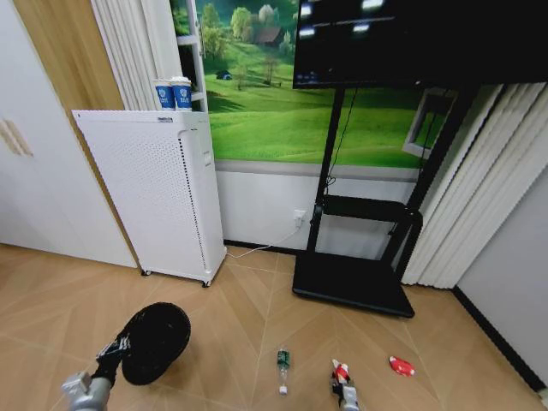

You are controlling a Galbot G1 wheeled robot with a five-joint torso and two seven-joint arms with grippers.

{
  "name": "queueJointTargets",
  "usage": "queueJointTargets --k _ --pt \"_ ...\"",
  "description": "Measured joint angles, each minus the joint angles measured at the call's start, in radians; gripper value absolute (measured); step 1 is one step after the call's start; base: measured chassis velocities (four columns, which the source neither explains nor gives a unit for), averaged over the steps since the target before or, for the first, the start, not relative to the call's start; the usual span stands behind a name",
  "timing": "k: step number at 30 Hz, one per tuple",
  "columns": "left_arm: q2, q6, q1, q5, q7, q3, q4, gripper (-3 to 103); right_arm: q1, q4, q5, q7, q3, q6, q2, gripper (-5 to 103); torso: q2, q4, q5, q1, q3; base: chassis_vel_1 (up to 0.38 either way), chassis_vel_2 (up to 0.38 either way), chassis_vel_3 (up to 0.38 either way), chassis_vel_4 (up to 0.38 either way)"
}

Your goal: Pick up the trash bin and place the garbage on the floor into it.

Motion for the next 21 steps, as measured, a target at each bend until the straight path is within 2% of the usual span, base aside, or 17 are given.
queueJointTargets --k 3,5,7,8,9,11,12,14,15,17,18,21 --pt "0.039 0.007 -0.024 -0.022 -0.007 0.013 0.008 7 0.003 0.008 0.002 -0.001 0.003 0.002 -0.006 38 0.0 -0.0001 0.0003 0.0 0.0 0.0 0.0 0.0 0.0" --pt "0.125 0.028 -0.109 -0.095 -0.03 0.068 0.038 7 0.007 0.049 0.008 -0.001 0.014 0.02 -0.033 34 0.0 -0.0005 0.0006 0.0 0.0 0.0 0.0 0.0 0.0" --pt "0.148 0.036 -0.146 -0.12 -0.039 0.097 0.05 7 0.007 0.075 0.01 -0.001 0.018 0.025 -0.048 34 0.0 -0.0005 0.0004 0.0 0.0 0.0 0.0 0.0 0.0" --pt "0.183 0.047 -0.219 -0.15 -0.046 0.156 0.07 7 0.0 0.125 0.005 -0.001 0.025 0.038 -0.074 34 0.0 -0.0003 0.0001 0.0 0.0 0.0 0.0 0.0 0.0" --pt "0.183 0.047 -0.219 -0.15 -0.046 0.156 0.07 7 0.0 0.125 0.005 -0.001 0.025 0.038 -0.074 34 0.0 -0.0003 0.0001 0.0 0.0 0.0 0.0 0.0 0.0" --pt "0.225 0.055 -0.337 -0.18 -0.046 0.263 0.095 7 -0.018 0.194 -0.037 -0.01 0.038 0.065 -0.116 34 0.0 -0.0004 0.0004 0.0 0.0 0.0 0.0 0.0 0.0" --pt "0.225 0.055 -0.337 -0.18 -0.046 0.263 0.095 7 -0.018 0.194 -0.037 -0.01 0.038 0.065 -0.116 34 0.0 -0.0004 0.0004 0.0 0.0 0.0 0.0 0.0 0.0" --pt "0.247 0.058 -0.472 -0.194 -0.037 0.406 0.133 7 -0.038 0.232 -0.123 -0.039 0.049 0.121 -0.148 34 0.0 -0.0007 0.0003 0.0 0.0 0.0 0.0 0.0 0.0" --pt "0.247 0.058 -0.472 -0.194 -0.037 0.406 0.133 7 -0.038 0.232 -0.123 -0.039 0.049 0.121 -0.148 34 0.0 -0.0007 0.0003 0.0 0.0 0.0 0.0 0.0 0.0" --pt "0.241 0.06 -0.59 -0.208 -0.031 0.531 0.177 7 -0.058 0.254 -0.227 -0.083 0.059 0.193 -0.177 34 0.0 -0.0008 0.0 0.0 0.0 0.0 0.0 0.0 0.0" --pt "0.241 0.06 -0.59 -0.208 -0.031 0.531 0.177 7 -0.058 0.254 -0.227 -0.083 0.059 0.193 -0.177 34 0.0 -0.0008 0.0 0.0 0.0 0.0 0.0 0.0 0.0" --pt "0.207 0.067 -0.677 -0.209 -0.013 0.633 0.222 7 -0.059 0.246 -0.32 -0.156 0.06 0.288 -0.187 34 0.0 -0.0004 0.0002 0.0 0.0 0.0 0.0 0.0 0.0"
